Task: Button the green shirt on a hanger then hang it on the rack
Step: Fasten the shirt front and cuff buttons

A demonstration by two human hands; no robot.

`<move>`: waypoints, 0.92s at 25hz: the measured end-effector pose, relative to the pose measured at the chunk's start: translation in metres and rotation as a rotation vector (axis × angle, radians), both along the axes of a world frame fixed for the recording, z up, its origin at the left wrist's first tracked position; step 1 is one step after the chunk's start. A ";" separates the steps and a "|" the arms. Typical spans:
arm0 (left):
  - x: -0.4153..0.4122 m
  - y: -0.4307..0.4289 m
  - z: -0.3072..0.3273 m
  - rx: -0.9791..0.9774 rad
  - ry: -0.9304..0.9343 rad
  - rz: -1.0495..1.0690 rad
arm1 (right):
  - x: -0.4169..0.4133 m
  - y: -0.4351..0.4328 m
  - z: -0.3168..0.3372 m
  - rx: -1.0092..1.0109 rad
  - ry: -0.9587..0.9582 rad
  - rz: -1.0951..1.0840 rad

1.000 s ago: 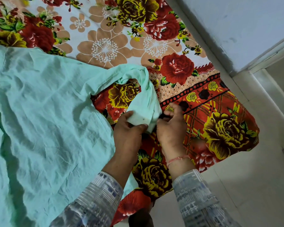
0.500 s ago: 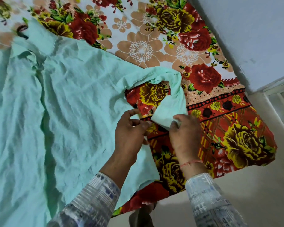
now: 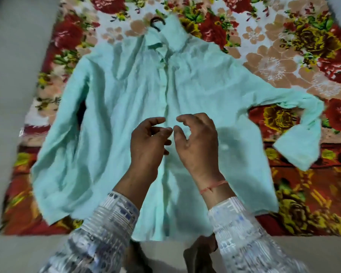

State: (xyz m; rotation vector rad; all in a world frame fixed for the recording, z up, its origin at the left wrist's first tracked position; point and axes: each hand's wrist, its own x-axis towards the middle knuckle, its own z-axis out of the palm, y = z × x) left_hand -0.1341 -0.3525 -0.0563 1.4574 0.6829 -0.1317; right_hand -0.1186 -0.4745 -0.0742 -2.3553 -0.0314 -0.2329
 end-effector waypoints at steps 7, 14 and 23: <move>-0.077 0.207 -0.011 0.147 0.068 0.268 | -0.059 0.200 -0.012 0.056 0.240 0.373; -0.153 0.316 -0.031 0.778 0.498 -0.127 | -0.115 0.276 -0.028 -0.042 0.472 0.527; -0.176 0.340 -0.032 0.622 0.346 0.085 | -0.132 0.272 -0.028 -0.423 0.314 0.343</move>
